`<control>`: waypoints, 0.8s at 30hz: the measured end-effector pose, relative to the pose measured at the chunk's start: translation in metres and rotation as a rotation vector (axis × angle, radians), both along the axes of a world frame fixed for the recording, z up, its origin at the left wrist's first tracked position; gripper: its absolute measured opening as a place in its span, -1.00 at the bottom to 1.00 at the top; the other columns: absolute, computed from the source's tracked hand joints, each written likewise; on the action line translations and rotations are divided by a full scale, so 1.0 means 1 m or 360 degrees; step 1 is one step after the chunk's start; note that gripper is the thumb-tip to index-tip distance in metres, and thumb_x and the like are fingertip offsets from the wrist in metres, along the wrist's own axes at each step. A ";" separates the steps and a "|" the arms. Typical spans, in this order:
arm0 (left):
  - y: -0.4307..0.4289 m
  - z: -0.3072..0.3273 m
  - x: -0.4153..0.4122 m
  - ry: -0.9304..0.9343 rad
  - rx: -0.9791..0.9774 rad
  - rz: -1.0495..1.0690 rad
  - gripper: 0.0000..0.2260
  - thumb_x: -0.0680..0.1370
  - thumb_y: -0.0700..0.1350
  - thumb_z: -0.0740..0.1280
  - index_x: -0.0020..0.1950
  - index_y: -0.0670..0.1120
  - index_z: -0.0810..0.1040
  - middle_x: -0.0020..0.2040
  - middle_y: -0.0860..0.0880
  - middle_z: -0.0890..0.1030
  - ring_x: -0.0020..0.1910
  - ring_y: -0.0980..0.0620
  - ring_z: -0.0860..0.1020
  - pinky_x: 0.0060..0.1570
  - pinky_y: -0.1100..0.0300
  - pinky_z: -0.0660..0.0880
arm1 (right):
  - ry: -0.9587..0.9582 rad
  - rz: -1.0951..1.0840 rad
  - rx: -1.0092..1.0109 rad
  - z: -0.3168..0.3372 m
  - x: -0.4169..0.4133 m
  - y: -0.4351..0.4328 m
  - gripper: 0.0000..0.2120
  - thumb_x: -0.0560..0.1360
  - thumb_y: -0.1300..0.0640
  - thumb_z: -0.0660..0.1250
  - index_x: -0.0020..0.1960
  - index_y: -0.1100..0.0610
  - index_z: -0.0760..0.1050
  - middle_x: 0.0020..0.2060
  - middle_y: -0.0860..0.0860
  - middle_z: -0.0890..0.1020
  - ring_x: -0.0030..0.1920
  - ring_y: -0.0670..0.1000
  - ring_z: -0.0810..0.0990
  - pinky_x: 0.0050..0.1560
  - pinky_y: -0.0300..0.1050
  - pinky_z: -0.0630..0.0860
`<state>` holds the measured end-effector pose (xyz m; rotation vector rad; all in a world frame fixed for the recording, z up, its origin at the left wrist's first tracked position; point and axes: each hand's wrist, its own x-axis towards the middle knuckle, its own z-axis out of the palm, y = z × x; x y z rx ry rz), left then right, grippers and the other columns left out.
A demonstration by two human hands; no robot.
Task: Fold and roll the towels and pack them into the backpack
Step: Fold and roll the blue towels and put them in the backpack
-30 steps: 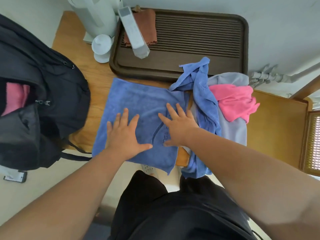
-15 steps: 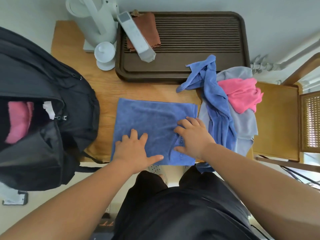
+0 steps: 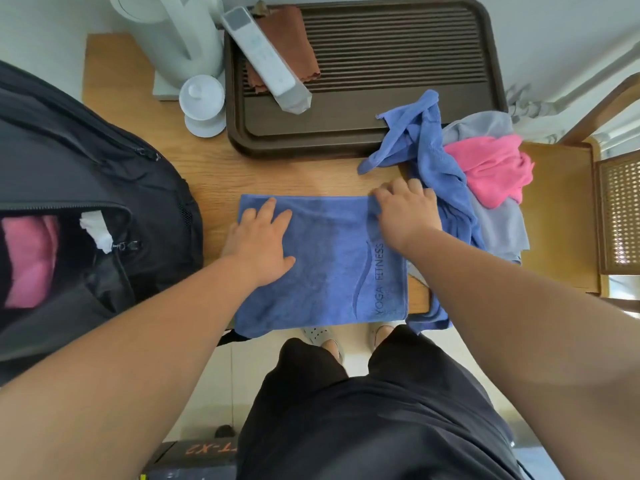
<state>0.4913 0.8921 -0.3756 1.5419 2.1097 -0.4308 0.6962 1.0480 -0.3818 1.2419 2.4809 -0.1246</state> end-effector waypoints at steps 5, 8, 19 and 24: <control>0.007 -0.001 -0.009 -0.0047 0.0047 0.0073 -0.32 0.58 0.14 0.31 0.61 -0.01 0.09 0.62 -0.08 0.04 0.51 -0.18 0.17 0.35 -0.10 0.38 | -0.0044 -0.0037 -0.0110 0.003 -0.009 0.021 -0.68 0.55 0.20 0.22 0.27 -0.02 0.50 0.18 0.08 0.51 0.18 0.17 0.45 0.12 0.07 0.38; 0.013 -0.006 -0.014 -0.0108 0.0135 0.0131 -0.45 0.65 -0.01 0.23 0.59 -0.09 0.14 0.57 -0.11 0.14 0.46 -0.20 0.21 0.35 -0.06 0.36 | -0.0052 -0.0017 -0.0163 0.005 -0.012 0.023 -0.69 0.55 0.24 0.21 0.25 0.02 0.50 0.18 0.09 0.50 0.17 0.18 0.47 0.03 0.07 0.41; 0.035 -0.009 -0.027 0.0305 0.0209 -0.0071 -0.82 0.58 -0.10 0.26 0.17 -0.03 0.53 0.13 -0.07 0.53 0.14 -0.10 0.42 0.10 0.00 0.38 | -0.0263 0.0111 -0.0279 0.013 -0.015 0.019 -0.62 0.55 0.24 0.20 0.30 -0.04 0.50 0.28 0.05 0.43 0.25 0.14 0.47 0.09 0.03 0.43; 0.042 0.005 -0.030 0.0272 0.0200 -0.0097 -0.92 0.53 -0.15 0.27 -0.03 0.02 0.49 0.03 -0.03 0.52 0.08 -0.07 0.37 0.08 0.00 0.26 | -0.0182 0.0244 -0.0070 0.014 -0.012 0.016 -0.68 0.54 0.21 0.20 0.25 -0.01 0.48 0.20 0.01 0.54 0.17 0.12 0.46 0.07 0.00 0.35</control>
